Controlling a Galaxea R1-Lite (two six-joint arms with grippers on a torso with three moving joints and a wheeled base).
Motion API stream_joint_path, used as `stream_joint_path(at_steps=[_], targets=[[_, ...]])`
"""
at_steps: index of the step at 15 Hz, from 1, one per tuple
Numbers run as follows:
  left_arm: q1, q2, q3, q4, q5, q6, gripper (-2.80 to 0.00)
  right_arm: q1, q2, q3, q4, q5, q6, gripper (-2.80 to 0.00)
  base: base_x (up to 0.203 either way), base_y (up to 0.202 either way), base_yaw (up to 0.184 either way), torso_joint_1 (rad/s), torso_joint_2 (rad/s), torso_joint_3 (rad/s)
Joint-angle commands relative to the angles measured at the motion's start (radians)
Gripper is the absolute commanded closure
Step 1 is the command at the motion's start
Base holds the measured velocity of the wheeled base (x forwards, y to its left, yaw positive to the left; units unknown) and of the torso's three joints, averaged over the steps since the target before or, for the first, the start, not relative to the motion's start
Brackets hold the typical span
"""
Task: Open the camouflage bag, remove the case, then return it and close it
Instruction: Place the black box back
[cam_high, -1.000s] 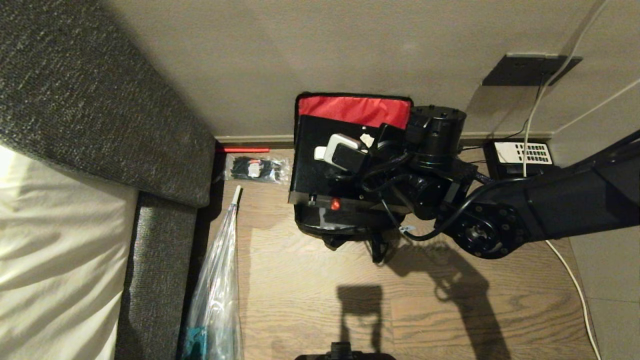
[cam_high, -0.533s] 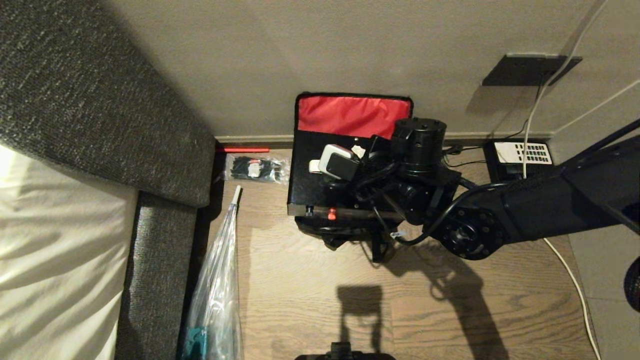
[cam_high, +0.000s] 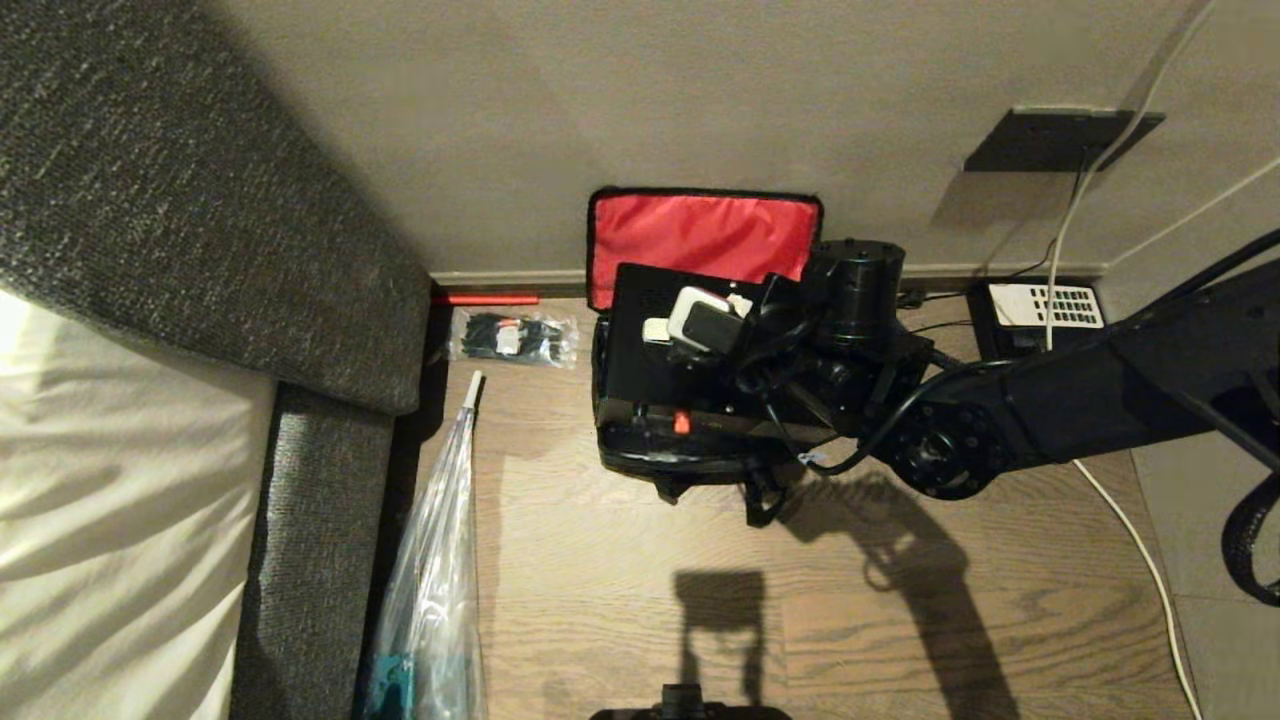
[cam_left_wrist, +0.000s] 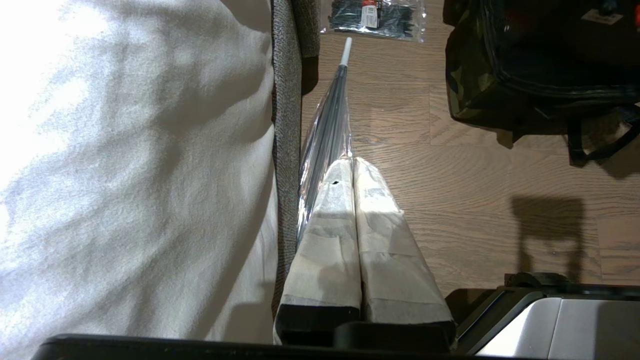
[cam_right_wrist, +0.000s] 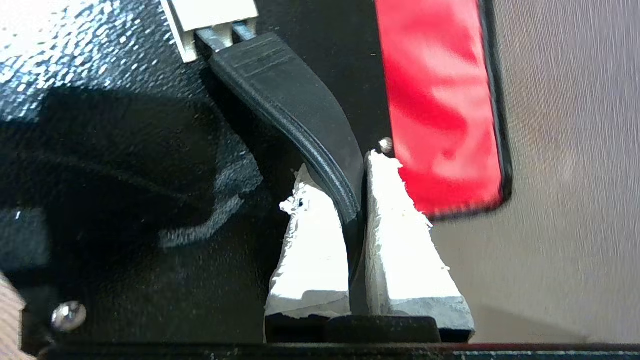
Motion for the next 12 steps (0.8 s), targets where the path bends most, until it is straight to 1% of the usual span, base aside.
stream_joint_path(at_steps=[1, 4, 11, 12], targets=[[0.001, -0.002, 0.002, 0.000, 0.001, 0.000, 0.00, -0.011, -0.008, -0.004, 0.016, 0.000, -0.002, 0.00, 0.000, 0.000, 0.000, 0.000, 0.00, 0.000], [0.000, -0.002, 0.003, 0.000, 0.000, 0.000, 0.00, -0.011, -0.010, -0.029, 0.055, 0.000, 0.000, 0.00, 0.000, 0.000, 0.000, 0.000, 0.00, 0.000], [0.000, -0.001, 0.002, 0.000, 0.000, 0.000, 0.00, -0.018, -0.024, -0.034, 0.102, 0.002, 0.008, 0.00, 0.000, 0.000, 0.000, 0.000, 0.00, 0.000], [0.000, -0.001, 0.002, 0.000, 0.001, 0.000, 0.00, -0.020, -0.031, -0.034, 0.121, 0.012, 0.007, 0.00, 0.000, 0.000, 0.000, 0.000, 0.00, 0.000]])
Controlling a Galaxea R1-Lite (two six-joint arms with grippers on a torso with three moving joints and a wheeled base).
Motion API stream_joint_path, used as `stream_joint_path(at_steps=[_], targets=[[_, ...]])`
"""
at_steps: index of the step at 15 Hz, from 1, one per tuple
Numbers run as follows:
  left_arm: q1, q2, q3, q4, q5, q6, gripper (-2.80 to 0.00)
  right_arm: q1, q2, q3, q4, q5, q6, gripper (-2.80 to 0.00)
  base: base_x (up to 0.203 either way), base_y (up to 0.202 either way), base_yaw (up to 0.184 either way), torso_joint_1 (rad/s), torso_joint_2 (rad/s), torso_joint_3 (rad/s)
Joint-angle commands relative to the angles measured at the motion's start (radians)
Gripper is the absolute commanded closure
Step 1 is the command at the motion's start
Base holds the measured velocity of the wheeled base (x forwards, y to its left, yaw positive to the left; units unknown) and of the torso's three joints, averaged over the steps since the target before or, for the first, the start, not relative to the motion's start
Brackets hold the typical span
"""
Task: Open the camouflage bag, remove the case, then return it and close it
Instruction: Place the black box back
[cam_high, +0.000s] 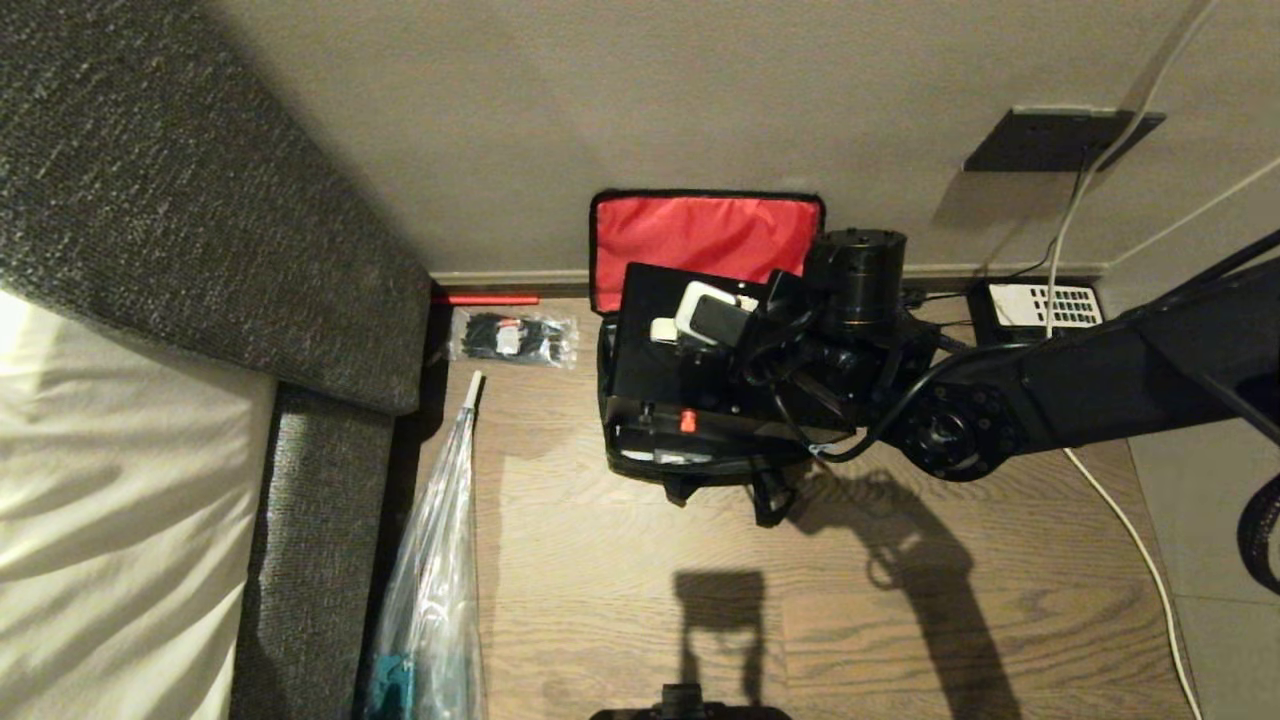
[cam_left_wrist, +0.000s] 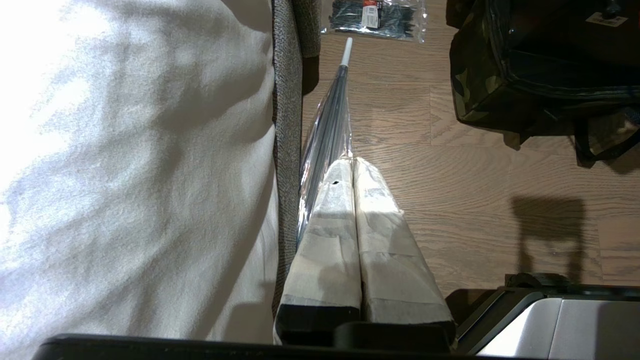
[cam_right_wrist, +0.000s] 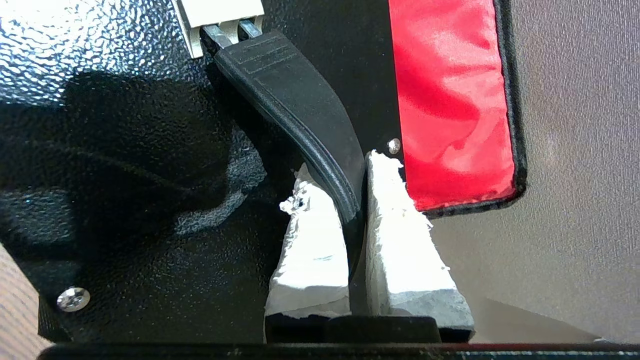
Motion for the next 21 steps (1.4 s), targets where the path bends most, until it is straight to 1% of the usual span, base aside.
stream_joint_path(at_steps=[1, 9, 21], targets=[[0.001, -0.002, 0.002, 0.000, -0.001, 0.000, 0.00, -0.007, -0.019, 0.000, 0.025, 0.016, -0.008, 0.00, 0.000, 0.000, 0.000, 0.000, 0.00, 0.000], [0.001, -0.002, 0.002, 0.000, -0.001, 0.000, 0.00, -0.017, -0.010, 0.014, 0.036, 0.037, -0.010, 0.00, 0.000, 0.000, 0.000, 0.000, 0.00, 0.000], [0.001, -0.002, 0.002, 0.000, 0.000, 0.000, 0.00, -0.036, 0.107, -0.009, -0.005, 0.062, -0.002, 0.00, 0.000, 0.000, 0.000, 0.000, 0.00, 0.000]])
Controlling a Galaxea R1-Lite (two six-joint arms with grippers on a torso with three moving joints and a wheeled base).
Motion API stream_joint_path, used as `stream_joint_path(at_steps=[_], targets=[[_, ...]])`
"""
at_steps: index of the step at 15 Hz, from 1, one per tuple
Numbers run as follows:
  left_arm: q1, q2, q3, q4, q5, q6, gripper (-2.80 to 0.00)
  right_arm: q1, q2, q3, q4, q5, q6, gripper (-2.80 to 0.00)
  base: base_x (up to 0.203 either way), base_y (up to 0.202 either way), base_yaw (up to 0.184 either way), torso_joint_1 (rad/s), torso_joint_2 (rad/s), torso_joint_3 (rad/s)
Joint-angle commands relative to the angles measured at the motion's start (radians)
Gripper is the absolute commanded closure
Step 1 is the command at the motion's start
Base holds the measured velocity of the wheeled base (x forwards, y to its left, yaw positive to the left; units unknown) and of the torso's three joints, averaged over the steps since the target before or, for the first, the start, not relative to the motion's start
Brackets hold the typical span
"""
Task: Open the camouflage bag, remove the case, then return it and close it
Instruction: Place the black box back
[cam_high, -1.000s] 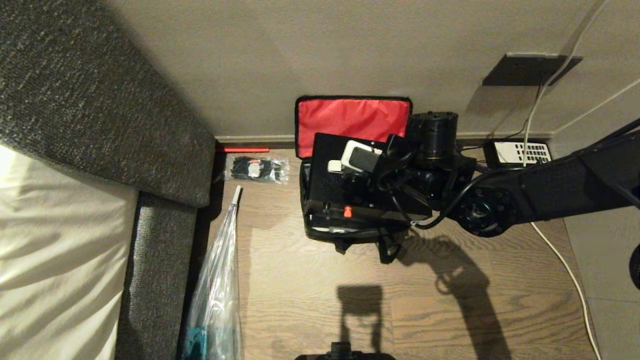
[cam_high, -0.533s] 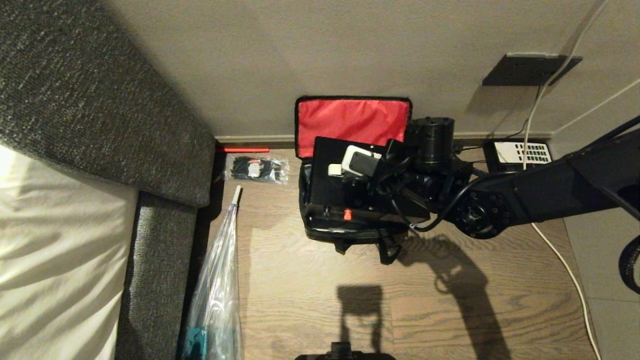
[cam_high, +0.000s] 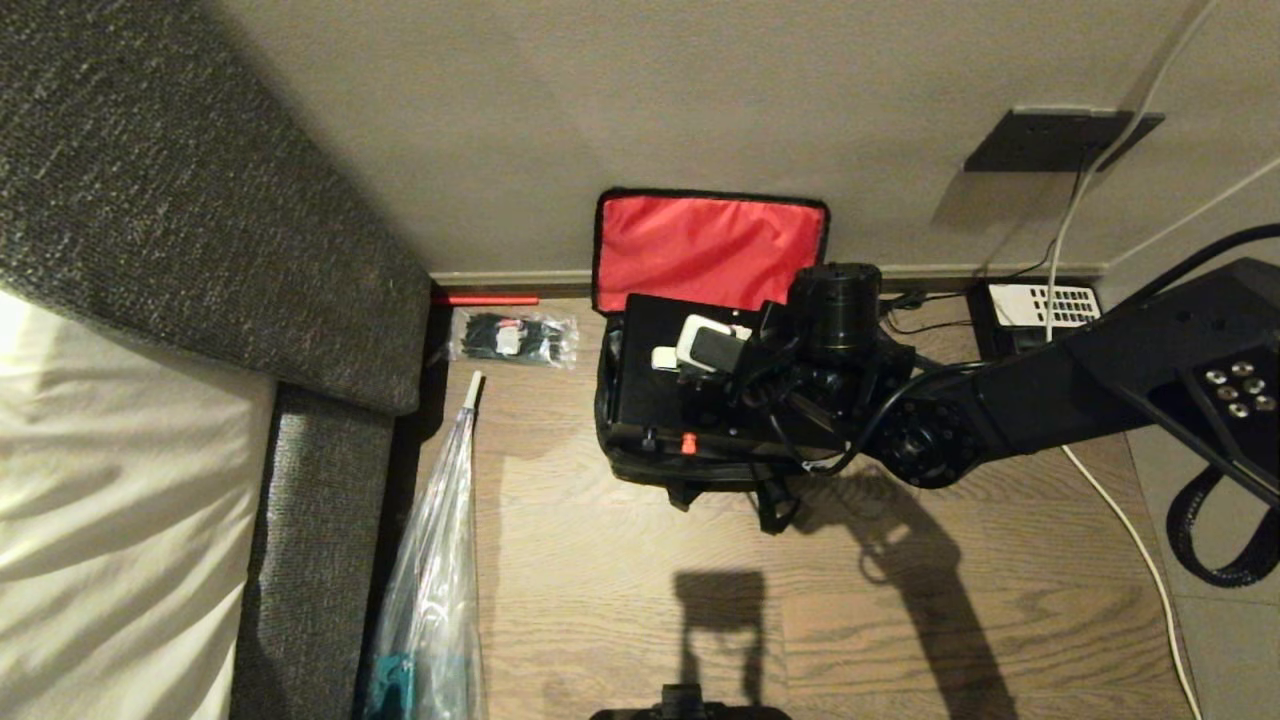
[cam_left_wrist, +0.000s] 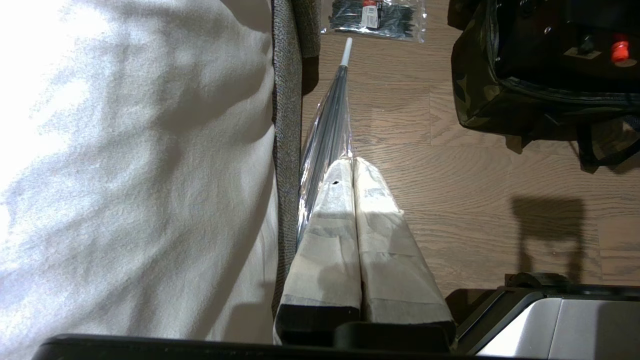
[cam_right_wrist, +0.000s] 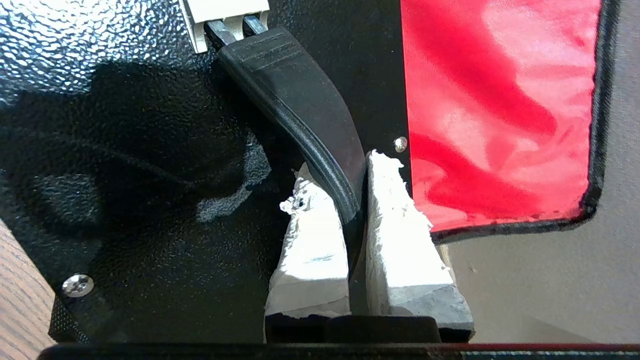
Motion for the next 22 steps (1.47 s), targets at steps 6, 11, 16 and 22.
stream_joint_path(at_steps=[6, 11, 16, 22], targets=[[0.001, -0.002, 0.002, 0.000, 0.000, 0.000, 0.00, -0.002, 0.039, -0.013, -0.031, -0.002, -0.010, 0.00, 0.000, 0.000, 0.000, 0.000, 0.00, 0.000], [0.001, -0.002, 0.002, 0.000, 0.000, 0.000, 0.00, 0.001, -0.035, -0.014, 0.035, 0.001, -0.033, 0.00, 0.000, 0.000, 0.000, 0.000, 0.00, 0.000], [0.001, -0.002, 0.003, 0.000, -0.001, 0.000, 0.00, 0.001, -0.066, -0.013, 0.088, 0.071, -0.082, 0.00, 0.000, 0.000, 0.000, 0.000, 0.00, 0.000], [0.000, -0.002, 0.002, 0.000, 0.000, 0.000, 0.00, 0.004, -0.099, -0.059, 0.149, 0.094, -0.089, 0.00, 0.000, 0.000, 0.000, 0.000, 0.00, 0.000]])
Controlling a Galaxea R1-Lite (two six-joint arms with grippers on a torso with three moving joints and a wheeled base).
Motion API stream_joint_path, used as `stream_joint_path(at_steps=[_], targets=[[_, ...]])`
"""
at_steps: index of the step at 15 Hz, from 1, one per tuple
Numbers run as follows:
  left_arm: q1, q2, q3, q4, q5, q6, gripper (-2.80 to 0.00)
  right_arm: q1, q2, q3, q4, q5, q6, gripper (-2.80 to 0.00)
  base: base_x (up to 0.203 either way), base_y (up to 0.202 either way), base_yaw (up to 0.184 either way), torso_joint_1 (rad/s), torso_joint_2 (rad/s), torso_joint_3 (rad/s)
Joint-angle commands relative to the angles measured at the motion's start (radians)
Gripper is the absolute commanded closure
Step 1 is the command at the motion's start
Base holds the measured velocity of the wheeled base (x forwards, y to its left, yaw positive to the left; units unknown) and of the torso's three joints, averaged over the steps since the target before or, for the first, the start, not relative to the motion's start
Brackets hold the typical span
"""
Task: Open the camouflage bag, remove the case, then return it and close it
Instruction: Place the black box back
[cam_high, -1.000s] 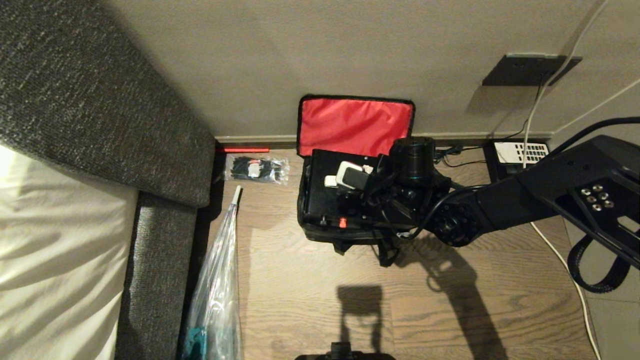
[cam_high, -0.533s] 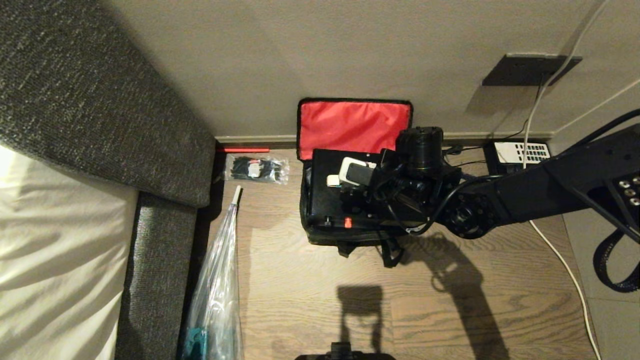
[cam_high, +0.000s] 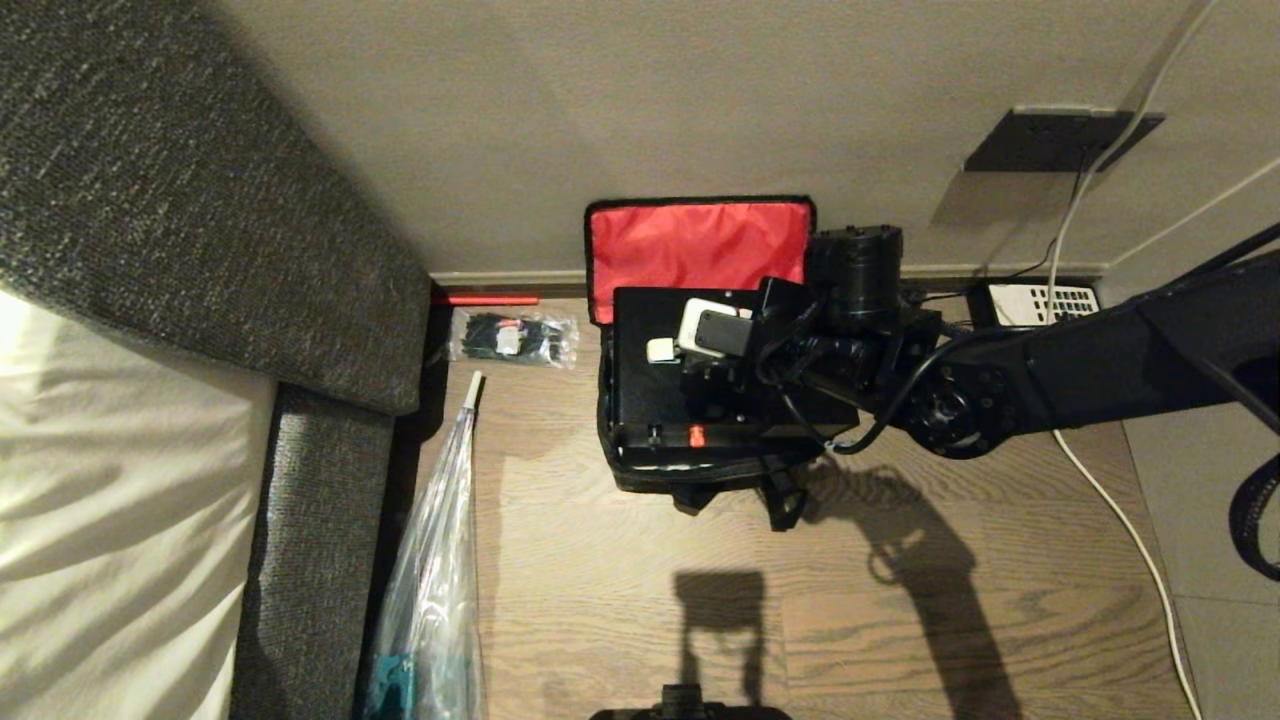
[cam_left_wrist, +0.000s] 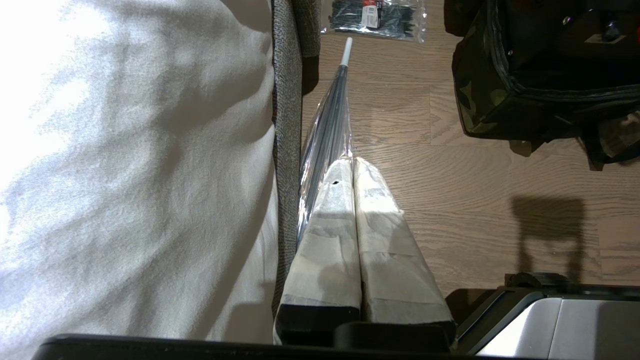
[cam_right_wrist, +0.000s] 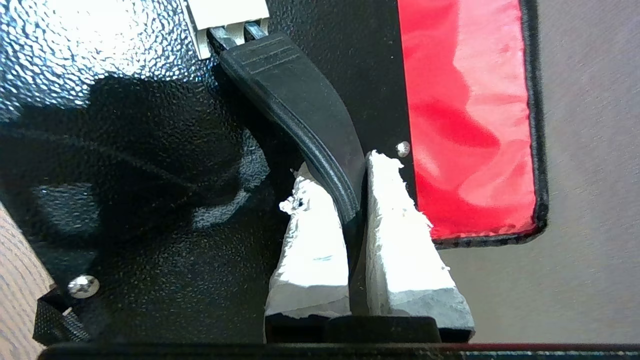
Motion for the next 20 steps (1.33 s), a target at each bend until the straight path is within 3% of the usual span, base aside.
stream_joint_path(at_steps=[1, 20], targets=[[0.001, -0.002, 0.002, 0.000, 0.001, 0.000, 0.00, 0.001, -0.028, -0.018, 0.044, 0.001, -0.016, 0.00, 0.000, 0.000, 0.000, 0.000, 0.00, 0.000], [0.000, -0.002, 0.002, 0.000, 0.001, 0.000, 0.00, -0.004, -0.031, -0.047, 0.091, 0.042, -0.057, 0.00, 0.000, 0.000, 0.000, 0.000, 0.00, 0.000]])
